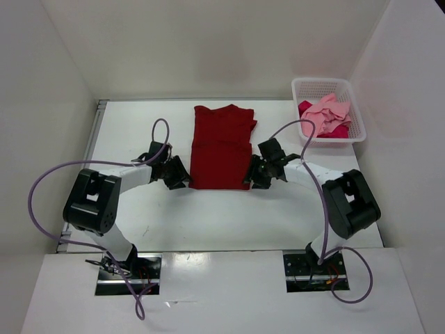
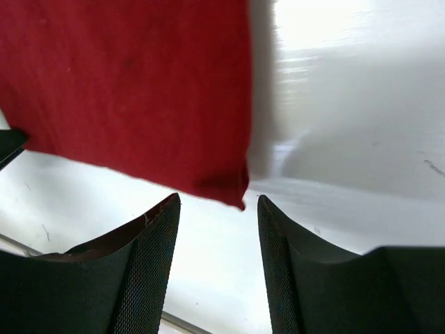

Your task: Fold and stack the t-shirts

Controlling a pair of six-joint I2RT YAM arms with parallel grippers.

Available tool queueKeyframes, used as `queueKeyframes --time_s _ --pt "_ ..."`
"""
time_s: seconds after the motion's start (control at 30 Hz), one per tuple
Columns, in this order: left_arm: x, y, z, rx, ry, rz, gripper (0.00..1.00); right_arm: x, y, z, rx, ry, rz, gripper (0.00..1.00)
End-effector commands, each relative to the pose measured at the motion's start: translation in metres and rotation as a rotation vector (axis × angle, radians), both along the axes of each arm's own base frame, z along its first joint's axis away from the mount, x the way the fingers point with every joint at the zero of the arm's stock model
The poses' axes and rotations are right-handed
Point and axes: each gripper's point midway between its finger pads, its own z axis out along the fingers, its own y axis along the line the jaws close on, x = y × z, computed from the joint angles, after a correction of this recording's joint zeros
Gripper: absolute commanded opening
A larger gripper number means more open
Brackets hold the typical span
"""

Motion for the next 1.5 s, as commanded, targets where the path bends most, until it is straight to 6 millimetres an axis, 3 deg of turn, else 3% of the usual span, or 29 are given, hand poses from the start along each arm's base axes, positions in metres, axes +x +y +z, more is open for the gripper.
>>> queueKeyframes --time_s 0.0,0.23,0.37,0.43,0.53,0.7,0.77,0.87,0.9,0.93,1.0,1.1,1.13,1.17,1.2,1.23,1.27,1.3,1.33,1.37,1.4,1.43,1.47 --pt "0.014 -0.001 -0.002 0.009 -0.041 -0.026 0.52 0.014 0.007 0.0 0.073 -0.022 -0.034 0.54" --pt "0.014 -0.004 -0.006 -0.004 -0.038 -0.045 0.41 0.008 0.007 -0.018 0.067 0.022 -0.036 0.46" --pt "0.009 -0.006 -0.008 -0.018 -0.025 -0.056 0.31 0.004 0.01 -0.026 0.086 0.048 -0.032 0.22" --pt "0.006 -0.007 -0.011 -0.025 -0.005 -0.063 0.21 0.003 0.01 -0.029 0.082 0.056 -0.032 0.11" --pt "-0.004 -0.006 -0.011 -0.019 0.022 -0.083 0.09 0.001 0.009 -0.015 0.09 0.038 -0.031 0.03" --pt "-0.045 0.0 0.0 -0.026 0.081 -0.118 0.02 -0.047 0.005 -0.013 0.095 0.119 -0.016 0.0" --pt "-0.071 0.001 0.011 -0.046 0.111 -0.141 0.0 -0.082 0.009 -0.008 0.106 0.17 0.017 0.0" --pt "-0.102 -0.004 0.05 -0.126 0.101 -0.183 0.0 -0.127 0.017 0.016 0.134 0.216 0.091 0.0" --pt "-0.112 -0.001 0.072 -0.131 0.071 -0.186 0.0 -0.136 0.016 0.023 0.142 0.226 0.097 0.0" --pt "-0.116 -0.001 0.084 -0.134 0.054 -0.187 0.0 -0.134 0.018 0.05 0.183 0.171 0.097 0.0" --pt "-0.12 0.003 0.101 -0.119 0.069 -0.179 0.0 -0.133 0.01 0.067 0.184 0.163 0.097 0.0" --pt "-0.082 -0.009 0.137 -0.166 -0.059 -0.167 0.0 -0.08 0.001 0.11 0.21 0.033 0.098 0.0" --pt "-0.068 -0.009 0.143 -0.17 -0.089 -0.157 0.0 -0.062 -0.003 0.116 0.205 -0.003 0.093 0.0" --pt "-0.044 -0.008 0.165 -0.179 -0.157 -0.14 0.0 -0.035 -0.011 0.109 0.191 0.0 0.062 0.0" --pt "-0.02 -0.011 0.16 -0.163 -0.173 -0.141 0.0 -0.007 -0.012 0.129 0.186 -0.084 0.084 0.0" --pt "0.003 -0.005 0.161 -0.132 -0.198 -0.104 0.0 0.014 -0.016 0.131 0.172 -0.113 0.068 0.0" --pt "0.029 -0.006 0.148 -0.105 -0.198 -0.1 0.0 0.04 -0.026 0.114 0.148 -0.091 0.029 0.0" --pt "0.057 -0.007 0.165 -0.105 -0.26 -0.087 0.0 0.068 -0.025 0.131 0.162 -0.164 0.043 0.0" --pt "0.076 -0.006 0.162 -0.082 -0.28 -0.079 0.0 0.085 -0.026 0.13 0.158 -0.173 0.037 0.0" --pt "0.097 -0.007 0.133 -0.055 -0.23 -0.076 0.0 0.104 -0.029 0.104 0.133 -0.128 0.013 0.0" --pt "0.124 -0.011 0.151 -0.055 -0.286 -0.069 0.0 0.13 -0.031 0.116 0.119 -0.185 0.021 0.0" --pt "0.141 -0.01 0.148 -0.036 -0.293 -0.054 0.0 0.142 -0.029 0.112 0.112 -0.182 0.029 0.0" --pt "0.157 -0.011 0.12 -0.018 -0.246 -0.046 0.0 0.154 -0.031 0.106 0.089 -0.178 0.012 0.0"
